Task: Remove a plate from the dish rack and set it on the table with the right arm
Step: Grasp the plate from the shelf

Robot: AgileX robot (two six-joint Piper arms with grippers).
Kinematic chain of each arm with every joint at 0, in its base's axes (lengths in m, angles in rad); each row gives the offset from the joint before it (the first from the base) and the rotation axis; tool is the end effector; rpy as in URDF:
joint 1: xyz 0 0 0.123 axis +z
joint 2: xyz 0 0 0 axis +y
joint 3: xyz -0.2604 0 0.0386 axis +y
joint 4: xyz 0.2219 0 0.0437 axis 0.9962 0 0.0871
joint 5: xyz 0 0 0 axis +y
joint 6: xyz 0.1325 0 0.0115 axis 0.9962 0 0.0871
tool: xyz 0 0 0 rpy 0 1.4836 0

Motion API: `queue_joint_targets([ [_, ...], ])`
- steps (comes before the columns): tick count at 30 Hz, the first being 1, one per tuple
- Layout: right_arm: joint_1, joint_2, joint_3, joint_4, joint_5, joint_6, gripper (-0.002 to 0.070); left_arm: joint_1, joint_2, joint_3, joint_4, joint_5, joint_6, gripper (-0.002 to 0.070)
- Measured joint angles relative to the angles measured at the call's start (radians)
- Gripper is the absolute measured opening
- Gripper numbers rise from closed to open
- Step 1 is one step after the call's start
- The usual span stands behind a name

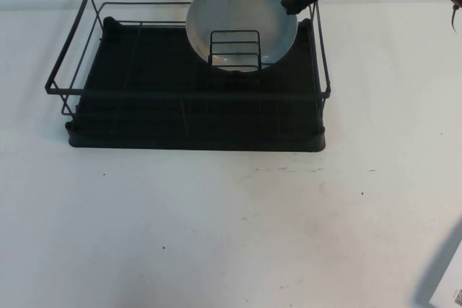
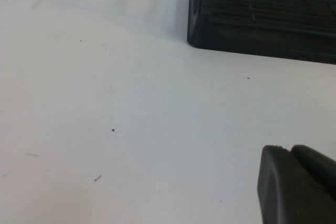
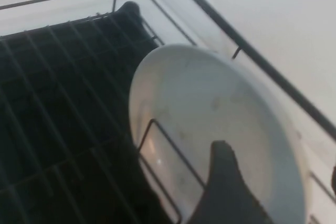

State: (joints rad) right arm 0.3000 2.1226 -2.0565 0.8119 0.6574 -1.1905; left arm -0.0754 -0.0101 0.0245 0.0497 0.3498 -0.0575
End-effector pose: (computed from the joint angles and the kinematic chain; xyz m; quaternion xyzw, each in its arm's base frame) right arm 0.4603 0.2042 0.2997 -0.4310 0.7184 0.1433 0.5269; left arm 0.0895 -0.0045 0.1631 0.0206 0.7976 -0.0192 0.6026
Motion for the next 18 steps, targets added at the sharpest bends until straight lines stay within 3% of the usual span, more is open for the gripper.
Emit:
queue_joint_targets([
  [18, 0.002, 0.088, -0.006, 0.050, -0.120, -0.095, 0.0378, 0.000, 0.000, 0.000, 0.000, 0.000, 0.000, -0.0004],
])
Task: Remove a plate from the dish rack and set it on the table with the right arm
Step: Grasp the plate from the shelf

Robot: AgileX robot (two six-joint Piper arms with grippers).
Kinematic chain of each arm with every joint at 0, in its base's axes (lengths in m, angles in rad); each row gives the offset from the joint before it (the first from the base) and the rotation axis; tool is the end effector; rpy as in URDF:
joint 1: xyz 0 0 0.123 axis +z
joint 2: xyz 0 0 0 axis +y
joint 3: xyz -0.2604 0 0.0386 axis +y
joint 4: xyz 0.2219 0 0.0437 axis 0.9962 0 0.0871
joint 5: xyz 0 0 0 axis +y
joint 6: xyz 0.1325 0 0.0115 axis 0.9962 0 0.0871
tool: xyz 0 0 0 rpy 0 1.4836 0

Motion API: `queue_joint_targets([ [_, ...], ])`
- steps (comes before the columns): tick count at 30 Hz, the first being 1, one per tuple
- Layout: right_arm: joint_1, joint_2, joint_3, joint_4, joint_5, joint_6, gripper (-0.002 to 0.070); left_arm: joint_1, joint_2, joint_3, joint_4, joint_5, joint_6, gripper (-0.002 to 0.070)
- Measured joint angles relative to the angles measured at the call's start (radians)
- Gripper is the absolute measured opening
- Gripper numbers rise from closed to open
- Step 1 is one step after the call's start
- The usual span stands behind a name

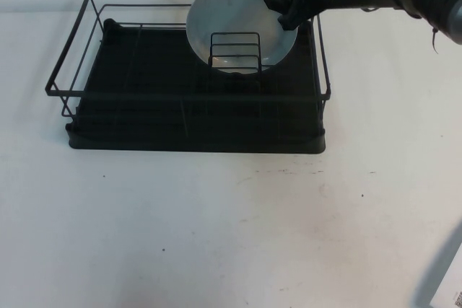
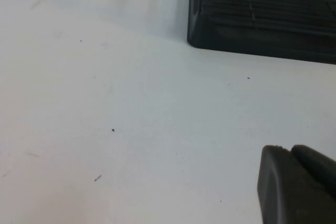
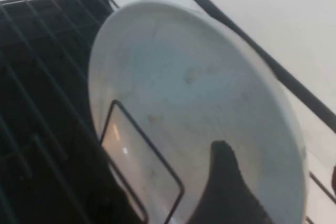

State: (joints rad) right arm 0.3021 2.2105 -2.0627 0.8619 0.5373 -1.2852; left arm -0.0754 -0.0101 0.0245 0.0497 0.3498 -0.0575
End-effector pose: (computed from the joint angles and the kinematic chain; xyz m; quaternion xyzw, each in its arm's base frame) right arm 0.4845 0.2052 0.2682 -0.4202 0.7181 0.1140 0.5429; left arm 0.0895 -0.0045 0.1631 0.0206 0.7976 -0.0192 0.6026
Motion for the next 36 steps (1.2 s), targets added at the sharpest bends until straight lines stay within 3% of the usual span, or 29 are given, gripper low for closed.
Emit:
queue_joint_targets([
  [32, 0.000, 0.088, 0.000, 0.092, -0.108, -0.044, 0.0373, 0.000, 0.000, 0.000, 0.000, 0.000, 0.000, -0.0004],
  [36, 0.000, 0.088, 0.000, 0.103, -0.112, -0.054, 0.0342, 0.000, 0.000, 0.000, 0.000, 0.000, 0.000, -0.0004],
])
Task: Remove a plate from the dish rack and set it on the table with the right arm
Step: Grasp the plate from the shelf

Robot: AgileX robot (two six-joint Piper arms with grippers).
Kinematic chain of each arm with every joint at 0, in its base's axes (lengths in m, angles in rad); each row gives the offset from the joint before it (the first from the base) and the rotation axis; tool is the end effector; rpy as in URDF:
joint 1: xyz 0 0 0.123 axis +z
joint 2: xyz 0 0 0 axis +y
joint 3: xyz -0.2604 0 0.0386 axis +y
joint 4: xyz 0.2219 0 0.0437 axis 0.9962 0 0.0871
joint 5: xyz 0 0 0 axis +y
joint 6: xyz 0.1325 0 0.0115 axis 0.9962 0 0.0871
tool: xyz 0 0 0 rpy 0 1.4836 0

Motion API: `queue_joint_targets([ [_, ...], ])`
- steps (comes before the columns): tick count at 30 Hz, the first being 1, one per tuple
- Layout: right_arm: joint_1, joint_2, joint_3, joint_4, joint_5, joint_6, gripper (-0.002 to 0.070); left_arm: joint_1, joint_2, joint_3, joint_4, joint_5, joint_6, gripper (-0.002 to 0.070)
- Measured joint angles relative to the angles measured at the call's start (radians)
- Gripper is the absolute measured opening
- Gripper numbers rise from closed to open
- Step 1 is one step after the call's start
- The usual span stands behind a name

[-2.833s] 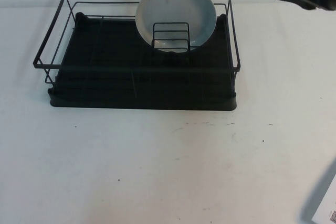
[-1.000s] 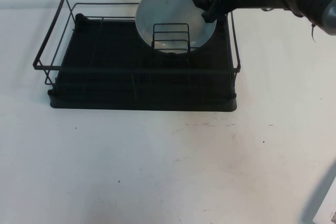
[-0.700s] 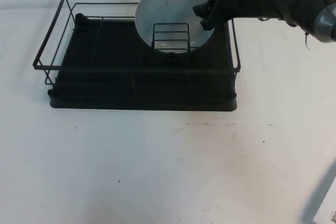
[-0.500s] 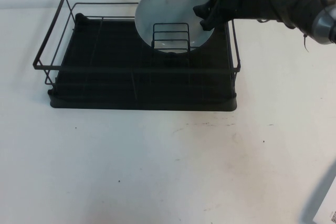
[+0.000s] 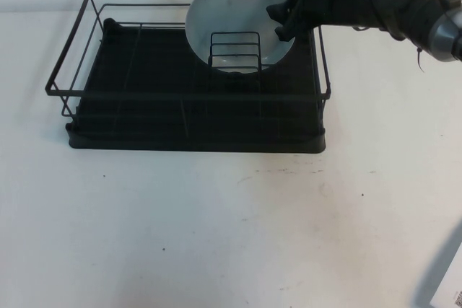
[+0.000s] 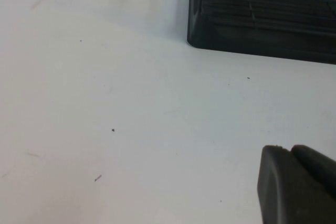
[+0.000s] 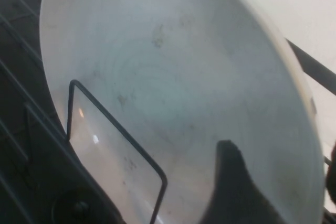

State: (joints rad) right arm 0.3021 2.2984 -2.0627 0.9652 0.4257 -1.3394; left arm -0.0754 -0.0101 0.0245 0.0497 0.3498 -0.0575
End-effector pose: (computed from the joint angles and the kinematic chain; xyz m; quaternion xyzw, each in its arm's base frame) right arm 0.5051 0.2048 0.2336 -0.3786 0.7350 0.1118 0.5513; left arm 0.0895 -0.0045 0.1631 0.0206 0.7976 -0.0192 0.6026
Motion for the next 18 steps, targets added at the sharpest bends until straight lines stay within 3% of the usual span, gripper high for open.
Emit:
queue_joint_targets([
  [18, 0.000, 0.000, 0.000, 0.004, -0.043, -0.007, 0.0062, 0.000, 0.000, 0.000, 0.000, 0.000, 0.000, -0.0004],
])
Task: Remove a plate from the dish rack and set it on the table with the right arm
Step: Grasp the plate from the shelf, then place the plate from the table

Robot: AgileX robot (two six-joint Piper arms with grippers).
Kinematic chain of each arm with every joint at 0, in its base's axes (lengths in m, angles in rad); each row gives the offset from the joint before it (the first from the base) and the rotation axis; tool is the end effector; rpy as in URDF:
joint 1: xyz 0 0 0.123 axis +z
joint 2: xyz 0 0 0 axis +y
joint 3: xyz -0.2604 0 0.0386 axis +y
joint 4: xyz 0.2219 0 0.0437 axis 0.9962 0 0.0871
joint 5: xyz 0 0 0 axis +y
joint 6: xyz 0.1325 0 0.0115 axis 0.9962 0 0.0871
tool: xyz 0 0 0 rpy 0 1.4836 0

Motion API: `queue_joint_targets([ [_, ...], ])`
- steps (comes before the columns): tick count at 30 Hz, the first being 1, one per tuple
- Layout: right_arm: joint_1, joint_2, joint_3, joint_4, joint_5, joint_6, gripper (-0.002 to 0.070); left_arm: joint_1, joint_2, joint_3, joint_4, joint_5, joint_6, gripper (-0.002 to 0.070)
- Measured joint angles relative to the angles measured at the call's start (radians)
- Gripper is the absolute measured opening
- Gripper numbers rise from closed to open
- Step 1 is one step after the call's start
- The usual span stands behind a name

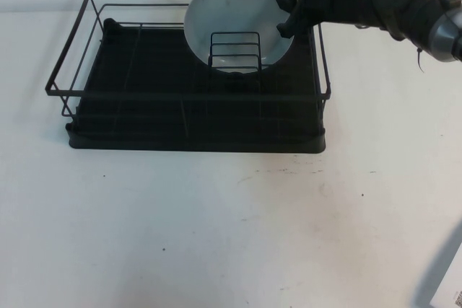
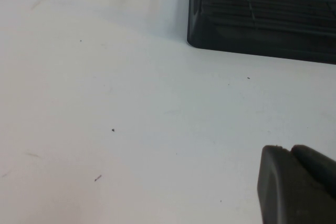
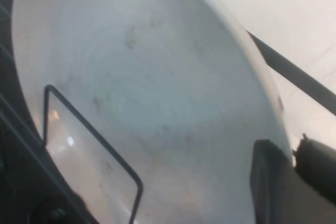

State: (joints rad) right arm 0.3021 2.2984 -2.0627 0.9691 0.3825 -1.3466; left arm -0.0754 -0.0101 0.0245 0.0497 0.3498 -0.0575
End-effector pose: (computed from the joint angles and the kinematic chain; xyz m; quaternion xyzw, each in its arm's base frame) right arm 0.5089 0.2015 0.2364 -0.3677 0.7334 0.0976 0.5634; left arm 0.0895 -0.0045 0.1631 0.0206 0.7976 -0.0192 0.6026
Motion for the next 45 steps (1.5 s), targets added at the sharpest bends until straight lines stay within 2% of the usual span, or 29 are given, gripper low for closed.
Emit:
queue_joint_targets([
  [6, 0.000, 0.000, 0.000, -0.009, -0.012, -0.011, 0.0015, 0.000, 0.000, 0.000, 0.000, 0.000, 0.000, -0.0004],
  [18, 0.000, -0.003, 0.000, -0.019, 0.004, -0.013, 0.0011, 0.000, 0.000, 0.000, 0.000, 0.000, 0.000, -0.0004],
  [30, 0.000, -0.119, 0.000, -0.067, 0.016, -0.002, 0.0009, 0.000, 0.000, 0.000, 0.000, 0.000, 0.000, -0.0004],
  [39, 0.000, -0.232, 0.000, -0.264, 0.129, 0.242, -0.0008, 0.000, 0.000, 0.000, 0.000, 0.000, 0.000, -0.0004],
  [45, 0.000, -0.308, 0.000, -0.338, 0.165, 0.341, -0.0009, 0.000, 0.000, 0.000, 0.000, 0.000, 0.000, -0.0004],
])
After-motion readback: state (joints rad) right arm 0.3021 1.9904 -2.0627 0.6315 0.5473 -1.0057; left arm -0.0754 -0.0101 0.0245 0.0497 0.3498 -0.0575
